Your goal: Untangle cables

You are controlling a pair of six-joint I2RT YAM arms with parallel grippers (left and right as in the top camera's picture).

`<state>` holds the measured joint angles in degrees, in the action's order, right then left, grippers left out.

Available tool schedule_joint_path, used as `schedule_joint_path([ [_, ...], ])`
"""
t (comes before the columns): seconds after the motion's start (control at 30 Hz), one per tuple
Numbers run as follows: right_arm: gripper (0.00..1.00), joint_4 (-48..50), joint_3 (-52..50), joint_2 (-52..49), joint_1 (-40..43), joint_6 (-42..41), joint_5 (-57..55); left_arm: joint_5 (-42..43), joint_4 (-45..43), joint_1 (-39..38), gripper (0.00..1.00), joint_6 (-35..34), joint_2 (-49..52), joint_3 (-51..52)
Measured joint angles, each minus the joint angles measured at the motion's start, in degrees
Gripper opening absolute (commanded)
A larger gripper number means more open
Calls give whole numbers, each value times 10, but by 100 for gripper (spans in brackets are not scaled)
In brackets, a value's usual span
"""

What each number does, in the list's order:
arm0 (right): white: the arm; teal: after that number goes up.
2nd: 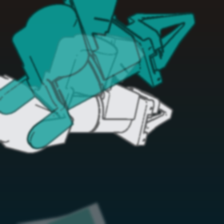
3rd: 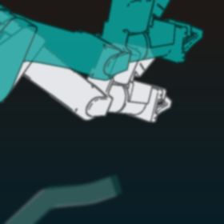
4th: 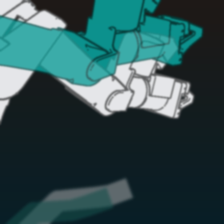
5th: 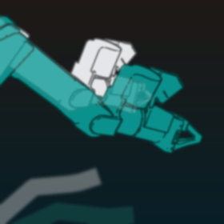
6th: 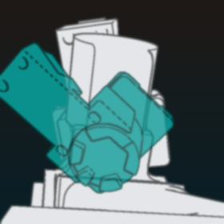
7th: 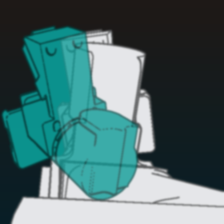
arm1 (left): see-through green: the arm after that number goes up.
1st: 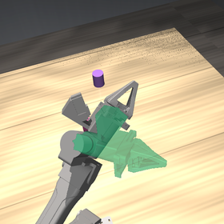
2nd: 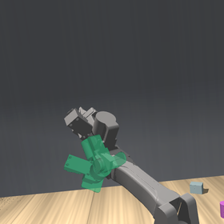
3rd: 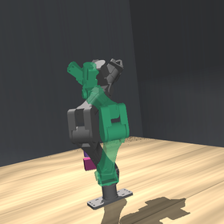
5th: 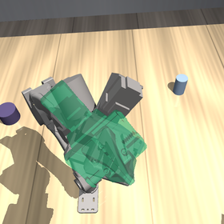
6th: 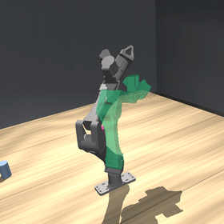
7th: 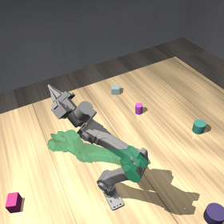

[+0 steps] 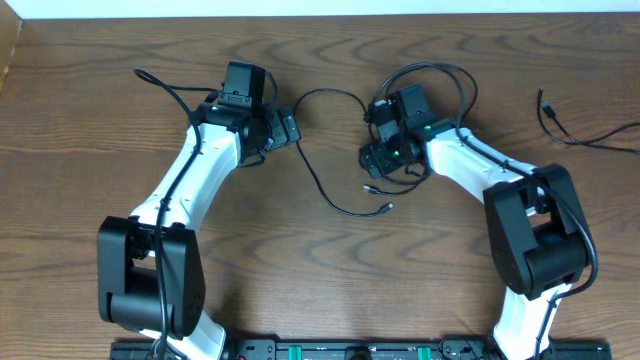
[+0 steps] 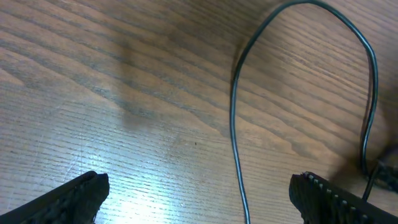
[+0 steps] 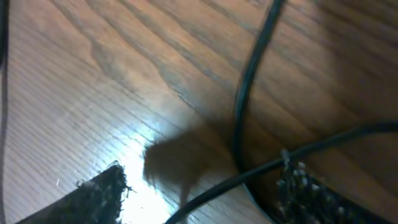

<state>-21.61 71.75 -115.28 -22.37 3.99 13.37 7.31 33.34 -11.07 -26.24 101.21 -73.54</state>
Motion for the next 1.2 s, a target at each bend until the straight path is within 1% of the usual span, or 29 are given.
schedule_joint_path([
  [0.13,74,7,2,-5,-1,0,2,0,0,0,98,0,0,0],
  [0.23,66,9,2,-5,-1,0,1,0,0,0,98,0,0,0],
  [0.3,56,9,2,-6,-1,0,0,0,0,0,98,0,0,0],
  [0.33,47,9,2,-6,0,0,-1,0,0,0,98,0,0,0],
  [0.4,34,8,2,-6,0,-1,-5,0,0,0,98,0,0,0],
  [0.5,20,6,2,-8,0,-2,-26,0,0,0,98,1,0,0],
  [0.6,1,6,2,-8,2,-4,-53,0,0,0,98,2,0,0],
  [0.87,1,12,3,-8,38,-5,-97,0,0,0,98,2,0,0],
  [0.97,1,20,3,-10,66,-5,-104,0,0,0,98,2,0,0],
  [1.2,1,74,3,-23,151,-5,-115,0,1,0,98,2,0,0],
])
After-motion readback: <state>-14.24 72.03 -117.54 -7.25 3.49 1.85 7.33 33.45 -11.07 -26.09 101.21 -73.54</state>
